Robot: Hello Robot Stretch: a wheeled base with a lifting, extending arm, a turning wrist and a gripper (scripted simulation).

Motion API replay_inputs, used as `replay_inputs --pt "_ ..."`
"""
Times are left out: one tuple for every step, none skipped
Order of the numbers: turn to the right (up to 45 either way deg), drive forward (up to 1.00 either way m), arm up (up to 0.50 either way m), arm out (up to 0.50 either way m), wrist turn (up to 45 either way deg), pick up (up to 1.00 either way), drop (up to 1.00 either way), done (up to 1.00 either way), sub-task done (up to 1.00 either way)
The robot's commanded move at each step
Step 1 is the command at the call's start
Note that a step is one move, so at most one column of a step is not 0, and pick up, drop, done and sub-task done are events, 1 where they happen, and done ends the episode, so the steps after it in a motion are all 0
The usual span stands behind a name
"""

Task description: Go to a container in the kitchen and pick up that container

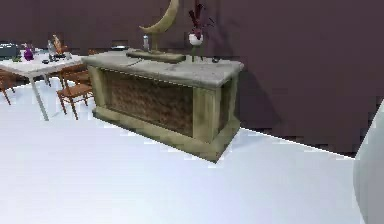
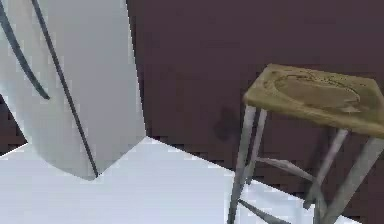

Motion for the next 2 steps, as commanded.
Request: replay_inputs --pt "-45.0 0.00 0.00 0.00 0.0 0.00 0.00 0.00 0.00" --pt "-45.0 0.00 0.00 0.00 0.0 0.00 0.00 0.00 0.00"
